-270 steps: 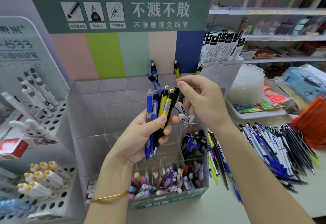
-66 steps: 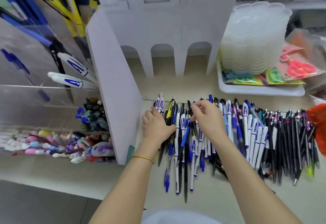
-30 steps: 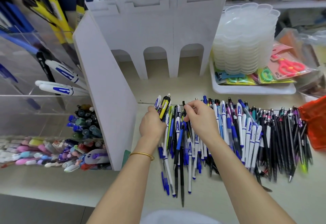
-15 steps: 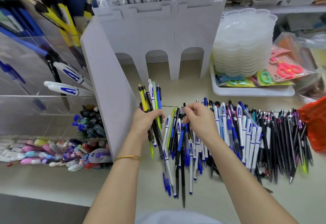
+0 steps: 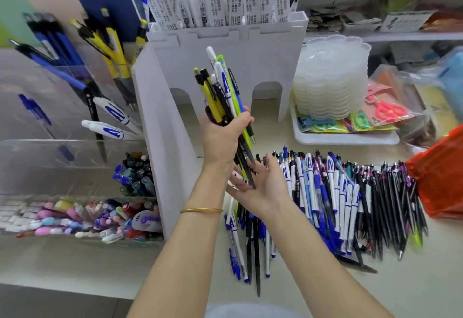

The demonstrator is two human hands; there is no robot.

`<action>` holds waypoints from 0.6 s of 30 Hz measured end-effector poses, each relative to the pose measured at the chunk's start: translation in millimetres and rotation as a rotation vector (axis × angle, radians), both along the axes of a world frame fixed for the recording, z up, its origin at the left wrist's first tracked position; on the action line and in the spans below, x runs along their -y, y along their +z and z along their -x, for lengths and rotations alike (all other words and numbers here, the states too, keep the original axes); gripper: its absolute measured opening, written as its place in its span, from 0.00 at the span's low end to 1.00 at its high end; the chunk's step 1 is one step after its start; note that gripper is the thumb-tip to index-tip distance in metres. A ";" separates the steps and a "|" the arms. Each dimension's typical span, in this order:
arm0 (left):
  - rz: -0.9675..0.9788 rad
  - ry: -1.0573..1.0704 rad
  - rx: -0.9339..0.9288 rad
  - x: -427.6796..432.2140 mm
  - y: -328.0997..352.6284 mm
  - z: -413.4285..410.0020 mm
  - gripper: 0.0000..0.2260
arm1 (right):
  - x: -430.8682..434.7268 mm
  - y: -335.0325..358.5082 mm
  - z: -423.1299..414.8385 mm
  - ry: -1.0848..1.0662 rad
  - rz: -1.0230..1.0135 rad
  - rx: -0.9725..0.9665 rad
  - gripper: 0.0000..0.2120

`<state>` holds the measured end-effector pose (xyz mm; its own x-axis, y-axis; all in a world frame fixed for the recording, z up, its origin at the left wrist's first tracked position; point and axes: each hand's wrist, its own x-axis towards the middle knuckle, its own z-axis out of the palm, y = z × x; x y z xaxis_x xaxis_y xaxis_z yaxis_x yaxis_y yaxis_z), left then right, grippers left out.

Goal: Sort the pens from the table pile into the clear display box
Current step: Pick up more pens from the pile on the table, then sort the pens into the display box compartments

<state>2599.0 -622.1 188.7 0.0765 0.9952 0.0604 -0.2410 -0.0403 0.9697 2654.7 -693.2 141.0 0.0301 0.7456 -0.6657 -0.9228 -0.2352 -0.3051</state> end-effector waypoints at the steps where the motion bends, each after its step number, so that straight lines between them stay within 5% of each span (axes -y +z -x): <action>1: -0.033 -0.018 -0.010 2.8 2.7 -0.1 0.10 | -1.2 4.0 -0.2 -0.038 -0.040 -0.086 0.25; 7: -0.096 -0.092 -0.063 17.8 -0.8 2.0 0.12 | -8.3 22.8 -10.4 -0.095 -0.218 -0.164 0.28; 18: -0.051 -0.151 -0.100 29.7 -15.2 -8.3 0.23 | -16.1 20.6 -14.9 -0.133 -0.214 -0.164 0.16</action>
